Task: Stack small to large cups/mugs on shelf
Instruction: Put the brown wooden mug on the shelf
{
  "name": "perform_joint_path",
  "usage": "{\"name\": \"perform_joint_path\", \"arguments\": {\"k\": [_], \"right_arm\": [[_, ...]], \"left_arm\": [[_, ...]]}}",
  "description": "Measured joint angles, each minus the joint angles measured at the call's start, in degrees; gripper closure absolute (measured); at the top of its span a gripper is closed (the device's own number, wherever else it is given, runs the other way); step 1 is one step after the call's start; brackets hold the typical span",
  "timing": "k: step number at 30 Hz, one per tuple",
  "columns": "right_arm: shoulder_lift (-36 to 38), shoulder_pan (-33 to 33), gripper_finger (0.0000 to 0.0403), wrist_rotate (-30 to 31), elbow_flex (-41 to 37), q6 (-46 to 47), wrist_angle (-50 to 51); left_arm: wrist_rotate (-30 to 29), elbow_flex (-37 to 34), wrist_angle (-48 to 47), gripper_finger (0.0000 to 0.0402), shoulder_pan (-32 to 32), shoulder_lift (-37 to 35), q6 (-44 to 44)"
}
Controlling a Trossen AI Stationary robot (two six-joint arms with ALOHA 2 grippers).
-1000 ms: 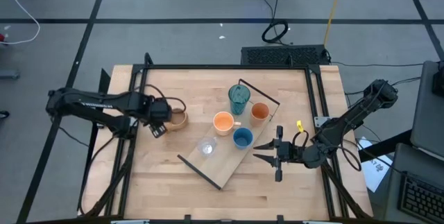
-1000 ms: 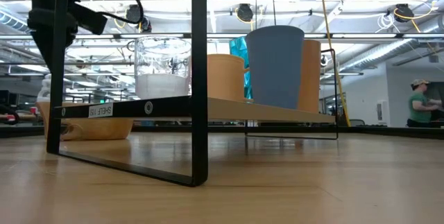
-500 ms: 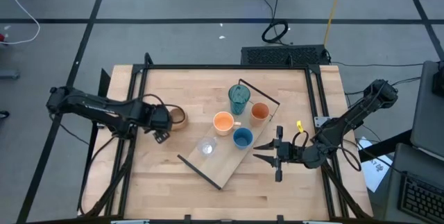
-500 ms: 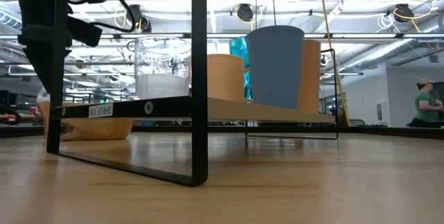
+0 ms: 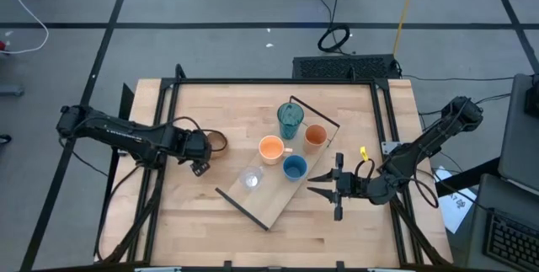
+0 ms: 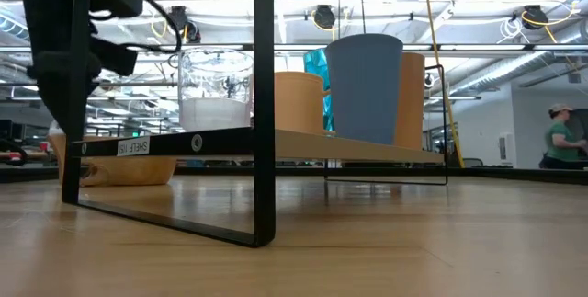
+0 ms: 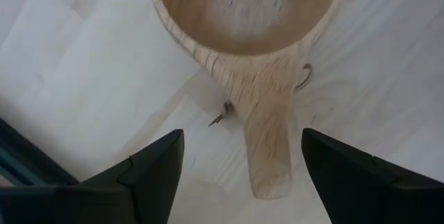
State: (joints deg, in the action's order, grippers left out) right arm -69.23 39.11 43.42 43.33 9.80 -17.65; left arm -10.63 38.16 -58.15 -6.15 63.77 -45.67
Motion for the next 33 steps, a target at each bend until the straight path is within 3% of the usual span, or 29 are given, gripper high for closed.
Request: {"name": "perform_joint_path", "arguments": {"k": [10, 26, 33], "right_arm": [[0.0, 0.0, 0.0314, 0.0, 0.0, -0.2, 0.0], [0.0, 0.0, 0.0314, 0.0, 0.0, -0.1, 0.0], [0.0, 0.0, 0.0314, 0.0, 0.0, 0.0, 0.0]], "left_arm": [[-1.3, -3.9, 3.7, 0.0117, 0.0, 0.0, -1.0], [0.2, -4.6, 6.6, 0.0303, 0.0, 0.1, 4.6], [0.4, -3.8, 6.4, 0.0312, 0.0, 0.1, 7.8]]}}
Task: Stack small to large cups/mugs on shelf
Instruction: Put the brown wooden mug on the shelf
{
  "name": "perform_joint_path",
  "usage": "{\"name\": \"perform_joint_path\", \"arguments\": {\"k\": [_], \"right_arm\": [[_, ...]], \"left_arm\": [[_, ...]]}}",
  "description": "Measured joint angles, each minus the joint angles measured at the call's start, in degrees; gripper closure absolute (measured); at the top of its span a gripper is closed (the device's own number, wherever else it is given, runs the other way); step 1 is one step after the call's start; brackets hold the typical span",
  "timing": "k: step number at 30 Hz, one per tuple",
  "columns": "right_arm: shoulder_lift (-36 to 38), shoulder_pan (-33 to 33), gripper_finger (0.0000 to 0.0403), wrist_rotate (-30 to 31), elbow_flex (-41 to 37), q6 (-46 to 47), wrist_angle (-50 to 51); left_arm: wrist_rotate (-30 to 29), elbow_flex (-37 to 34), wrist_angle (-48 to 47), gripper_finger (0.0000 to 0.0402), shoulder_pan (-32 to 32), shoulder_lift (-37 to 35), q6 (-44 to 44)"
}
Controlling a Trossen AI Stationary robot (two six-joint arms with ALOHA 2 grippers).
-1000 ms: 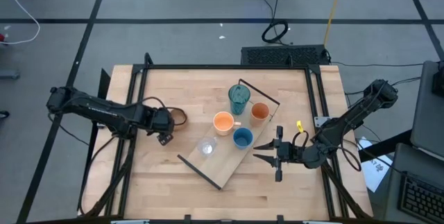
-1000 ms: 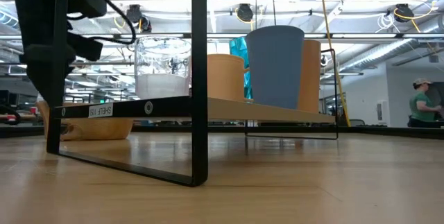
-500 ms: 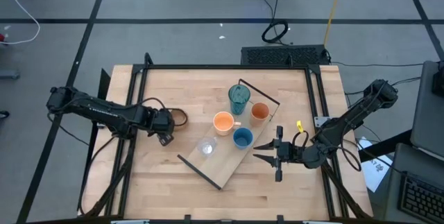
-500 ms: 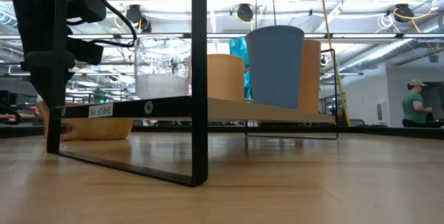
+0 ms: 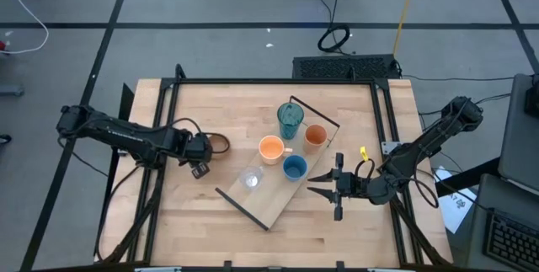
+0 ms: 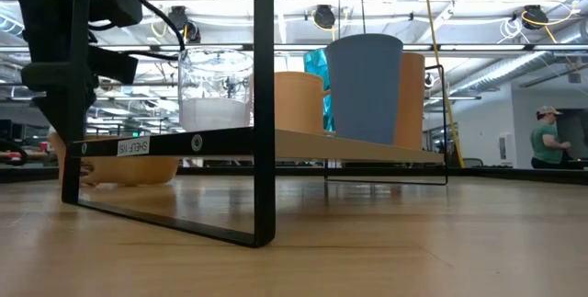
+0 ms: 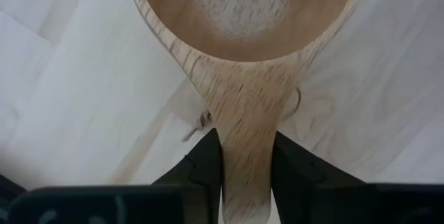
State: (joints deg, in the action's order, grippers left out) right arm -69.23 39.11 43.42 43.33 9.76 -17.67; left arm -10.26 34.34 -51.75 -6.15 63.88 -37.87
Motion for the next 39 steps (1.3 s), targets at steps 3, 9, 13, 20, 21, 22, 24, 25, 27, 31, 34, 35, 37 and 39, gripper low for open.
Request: {"name": "perform_joint_path", "arguments": {"k": [3, 9, 13, 20, 21, 22, 24, 25, 27, 31, 34, 35, 37, 39], "right_arm": [[0.0, 0.0, 0.0314, 0.0, 0.0, 0.0, 0.0], [0.0, -1.2, 0.0314, 0.0, 0.0, 1.3, 0.0], [0.0, -2.9, 0.0314, 0.0, 0.0, 1.8, -0.1], [-0.8, -5.7, 0.0314, 0.0, 0.0, 1.4, -4.4], [-1.4, -6.1, 0.0314, 0.0, 0.0, 0.7, -5.7], [-2.1, -6.4, 0.0314, 0.0, 0.0, -0.2, -7.0], [-3.8, -6.9, 0.0314, 0.0, 0.1, -2.3, -10.1], [-4.8, -7.2, 0.0314, 0.0, 0.6, -3.3, -10.8], [-6.9, -7.7, 0.0314, 0.0, 2.4, -4.6, -11.2], [-11.3, -8.9, 0.0314, 0.0, 7.3, -7.5, -11.0], [-14.2, -9.5, 0.0314, 0.0, 10.6, -9.6, -10.8], [-14.9, -9.5, 0.0314, 0.0, 11.4, -10.1, -10.8], [-16.0, -9.5, 0.0314, 0.0, 12.9, -10.8, -10.8], [-16.9, -9.5, 0.0314, 0.0, 13.7, -11.3, -10.8]], "left_arm": [[-0.1, 1.3, -1.1, 0.0311, -0.4, 0.0, 1.7], [-4.3, 6.5, -7.3, 0.0308, -3.0, 0.0, 3.5], [-7.4, 11.2, -12.1, 0.0307, -4.7, 0.0, 5.1], [-13.5, 20.5, -18.5, 0.0306, -7.1, 0.0, 8.3], [-14.4, 21.8, -18.9, 0.0306, -7.4, 0.0, 9.1], [-15.1, 22.9, -19.2, 0.0306, -7.7, 0.0, 10.2], [-16.4, 25.1, -19.2, 0.0306, -8.4, 0.0, 12.3], [-17.2, 26.2, -19.1, 0.0306, -8.7, 0.0, 13.4], [-18.9, 28.1, -18.9, 0.0306, -9.4, 0.0, 14.7], [-21.6, 31.3, -18.2, 0.0305, -10.8, 0.0, 16.9], [-23.0, 33.2, -17.7, 0.0305, -12.0, 0.0, 17.7], [-23.0, 33.6, -17.1, 0.0305, -12.5, 0.0, 18.4], [-22.9, 34.0, -14.9, 0.0305, -13.7, 0.0, 19.9], [-22.8, 34.4, -13.0, 0.0305, -15.0, 0.0, 21.8]]}}
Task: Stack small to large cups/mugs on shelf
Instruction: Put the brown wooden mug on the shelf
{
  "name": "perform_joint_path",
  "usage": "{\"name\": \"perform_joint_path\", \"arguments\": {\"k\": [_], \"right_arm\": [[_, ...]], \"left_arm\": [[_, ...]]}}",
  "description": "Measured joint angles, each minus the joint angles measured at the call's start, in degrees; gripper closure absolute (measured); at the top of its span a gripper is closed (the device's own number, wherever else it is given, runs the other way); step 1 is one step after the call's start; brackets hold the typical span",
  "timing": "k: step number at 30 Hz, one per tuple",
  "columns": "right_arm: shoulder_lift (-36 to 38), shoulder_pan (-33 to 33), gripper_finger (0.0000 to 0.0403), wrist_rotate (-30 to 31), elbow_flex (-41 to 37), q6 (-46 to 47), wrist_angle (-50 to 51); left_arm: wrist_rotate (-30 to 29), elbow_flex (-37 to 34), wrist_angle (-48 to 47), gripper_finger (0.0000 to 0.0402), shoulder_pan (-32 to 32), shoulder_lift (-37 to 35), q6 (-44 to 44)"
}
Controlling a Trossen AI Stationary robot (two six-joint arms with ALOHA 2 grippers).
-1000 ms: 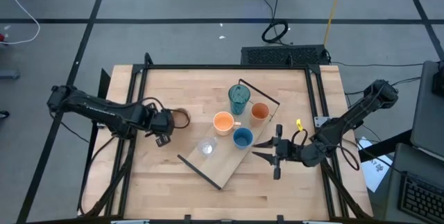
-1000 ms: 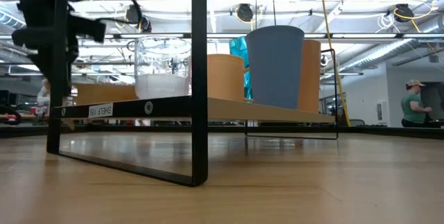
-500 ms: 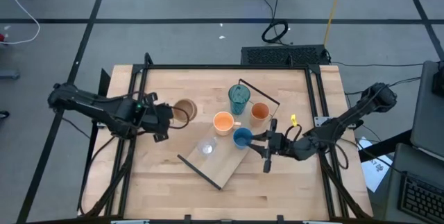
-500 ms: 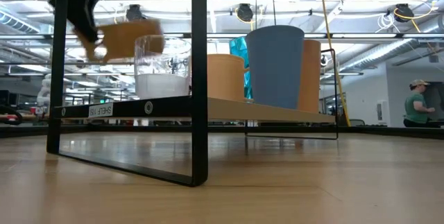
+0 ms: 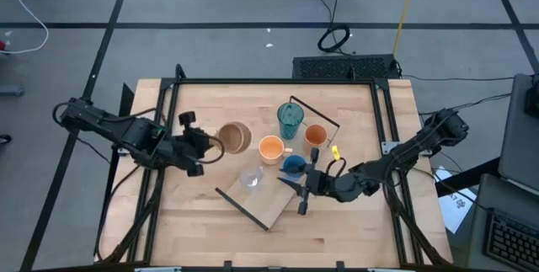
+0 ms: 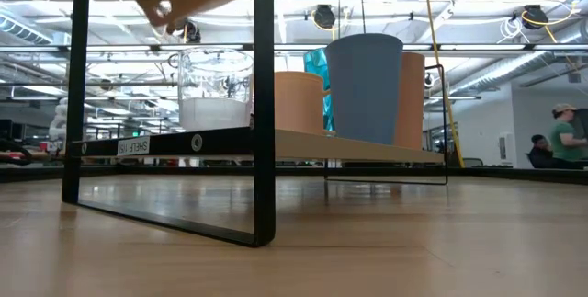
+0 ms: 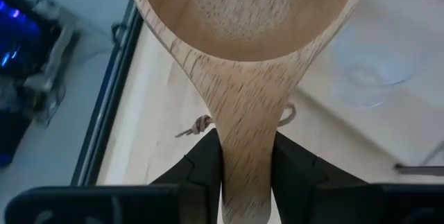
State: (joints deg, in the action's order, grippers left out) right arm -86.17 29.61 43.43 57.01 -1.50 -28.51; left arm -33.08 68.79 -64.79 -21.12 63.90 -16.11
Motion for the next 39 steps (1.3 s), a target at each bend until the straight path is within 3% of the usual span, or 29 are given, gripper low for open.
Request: {"name": "perform_joint_path", "arguments": {"k": [6, 15, 20, 28, 33, 39], "right_arm": [[-0.7, 0.5, 0.0314, 0.0, 0.3, 0.8, 0.3], [-0.7, 1.2, 0.0314, 2.3, 0.3, 3.2, 0.9], [-0.9, 1.3, 0.0314, 3.0, 4.1, 0.4, 3.5], [-5.2, -1.2, 0.0305, 3.4, 21.3, -8.1, 25.5], [-9.2, -3.0, 0.0258, 4.2, 27.8, -19.4, 28.7], [-10.4, -4.2, 0.0186, 11.1, 27.6, -29.5, 28.9]], "left_arm": [[1.5, 0.1, 5.9, 0.0305, -3.0, 0.6, 4.6], [0.6, 0.1, 9.8, 0.0305, -3.8, 5.6, 4.9], [-4.5, 0.8, 11.6, 0.0305, -3.1, 9.6, 5.1], [-17.2, 7.9, 11.6, 0.0305, -1.9, 14.6, 11.9], [-26.2, 10.7, 11.7, 0.0305, -1.6, 17.9, 18.3], [-31.7, 11.4, 11.8, 0.0305, -1.6, 20.0, 22.6]]}}
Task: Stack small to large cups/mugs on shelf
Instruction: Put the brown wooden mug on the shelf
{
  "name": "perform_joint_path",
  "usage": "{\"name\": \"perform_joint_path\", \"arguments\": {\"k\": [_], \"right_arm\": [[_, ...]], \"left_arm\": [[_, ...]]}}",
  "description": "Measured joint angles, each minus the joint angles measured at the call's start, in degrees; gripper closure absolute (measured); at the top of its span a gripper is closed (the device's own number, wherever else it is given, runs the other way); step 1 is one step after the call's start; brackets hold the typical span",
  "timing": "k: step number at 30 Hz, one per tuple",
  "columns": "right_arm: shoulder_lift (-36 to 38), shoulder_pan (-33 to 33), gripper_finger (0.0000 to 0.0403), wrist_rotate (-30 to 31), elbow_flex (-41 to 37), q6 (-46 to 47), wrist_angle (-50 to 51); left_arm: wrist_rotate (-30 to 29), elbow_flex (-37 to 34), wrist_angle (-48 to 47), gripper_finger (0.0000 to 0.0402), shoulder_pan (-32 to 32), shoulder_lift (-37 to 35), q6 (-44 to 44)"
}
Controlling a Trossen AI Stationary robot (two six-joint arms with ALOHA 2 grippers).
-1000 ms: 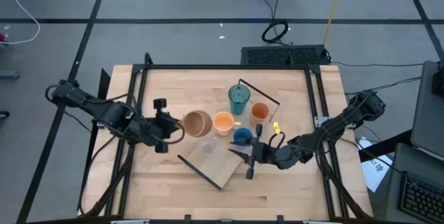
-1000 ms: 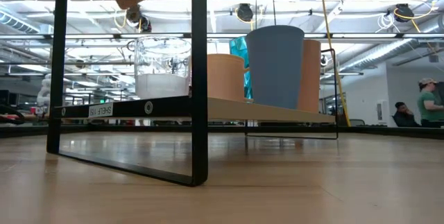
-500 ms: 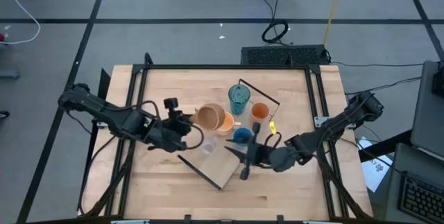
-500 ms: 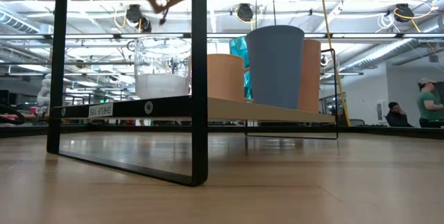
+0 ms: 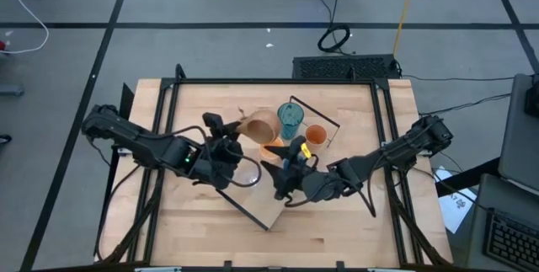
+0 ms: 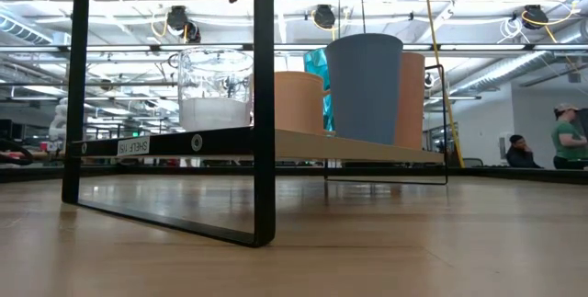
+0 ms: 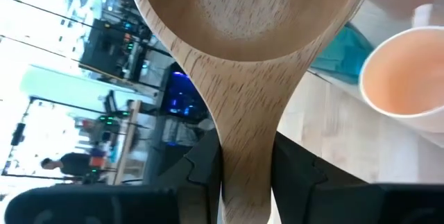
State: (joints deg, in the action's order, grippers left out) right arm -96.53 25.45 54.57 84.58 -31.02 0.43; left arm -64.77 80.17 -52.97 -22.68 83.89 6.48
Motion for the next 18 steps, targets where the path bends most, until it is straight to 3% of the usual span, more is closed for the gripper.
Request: {"name": "perform_joint_path", "arguments": {"k": [5, 10, 18], "right_arm": [[0.0, -0.6, 0.0169, -0.7, -0.3, -4.5, -0.1], [0.0, -1.8, 0.0184, -0.8, -0.3, -10.1, 0.3], [0.1, -3.5, 0.0204, -0.7, -0.3, -11.4, 4.6]], "left_arm": [[-0.9, 0.0, 0.5, 0.0305, 0.0, 0.2, 1.8], [-0.8, 0.0, 2.2, 0.0305, 0.0, 0.2, 3.6], [0.7, 0.0, 3.6, 0.0305, -0.5, 0.2, 5.1]]}}
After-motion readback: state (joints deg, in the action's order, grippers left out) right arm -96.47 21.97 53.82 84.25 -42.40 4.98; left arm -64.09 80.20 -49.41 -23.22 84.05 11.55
